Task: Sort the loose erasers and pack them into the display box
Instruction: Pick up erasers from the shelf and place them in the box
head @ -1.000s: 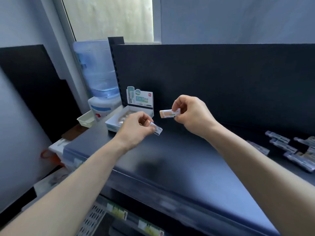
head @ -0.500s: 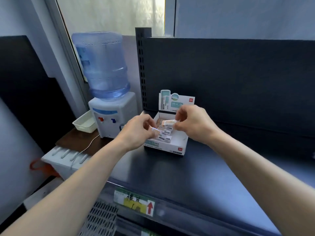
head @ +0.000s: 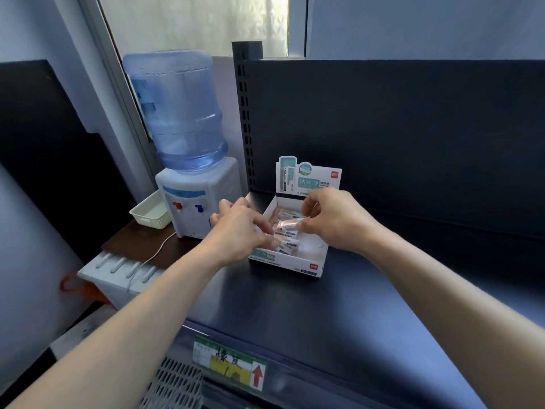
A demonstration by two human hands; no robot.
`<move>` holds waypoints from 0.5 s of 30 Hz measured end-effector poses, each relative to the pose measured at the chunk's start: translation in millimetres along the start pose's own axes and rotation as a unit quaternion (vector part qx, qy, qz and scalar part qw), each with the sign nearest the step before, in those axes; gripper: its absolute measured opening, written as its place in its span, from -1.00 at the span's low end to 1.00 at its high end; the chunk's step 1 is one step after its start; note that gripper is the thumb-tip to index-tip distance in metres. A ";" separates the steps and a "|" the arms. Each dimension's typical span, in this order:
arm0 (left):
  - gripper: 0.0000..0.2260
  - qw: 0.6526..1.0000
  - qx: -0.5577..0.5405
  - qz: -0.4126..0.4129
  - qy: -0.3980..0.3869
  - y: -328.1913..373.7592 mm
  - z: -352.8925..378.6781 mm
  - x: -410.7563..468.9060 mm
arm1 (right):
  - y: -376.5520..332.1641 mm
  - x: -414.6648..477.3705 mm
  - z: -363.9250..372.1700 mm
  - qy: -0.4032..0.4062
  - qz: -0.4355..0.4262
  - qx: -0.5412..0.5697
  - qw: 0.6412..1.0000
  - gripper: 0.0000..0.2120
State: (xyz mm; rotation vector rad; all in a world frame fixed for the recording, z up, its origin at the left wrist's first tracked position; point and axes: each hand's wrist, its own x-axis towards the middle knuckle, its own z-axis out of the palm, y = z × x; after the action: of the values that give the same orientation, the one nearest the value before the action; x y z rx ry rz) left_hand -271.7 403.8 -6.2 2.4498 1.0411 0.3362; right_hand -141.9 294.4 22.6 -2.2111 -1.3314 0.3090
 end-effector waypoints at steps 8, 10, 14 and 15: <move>-0.95 0.999 -0.027 -0.012 0.031 -2.6 2.0 2.1 | -2.0 -3.1 -1.4 -0.038 -0.018 -0.011 0.999 -0.84; -0.90 0.997 -0.054 -0.007 0.046 -7.4 -2.3 5.5 | -8.0 -2.5 -0.6 -0.058 -0.016 -0.013 0.998 -0.85; -0.89 0.994 -0.098 0.024 0.037 -16.5 -5.7 11.4 | -19.7 -0.5 3.0 -0.105 -0.005 -0.015 0.994 -0.88; -0.90 0.993 -0.109 0.030 0.029 -19.1 -5.2 13.1 | -22.1 -0.1 5.1 -0.110 0.001 -0.017 0.994 -0.90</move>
State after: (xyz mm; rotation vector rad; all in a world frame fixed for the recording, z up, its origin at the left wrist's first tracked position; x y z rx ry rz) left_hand -276.6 426.6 -10.5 2.2906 0.9040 0.5142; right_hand -160.8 304.1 30.5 -2.2579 -1.4594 0.5474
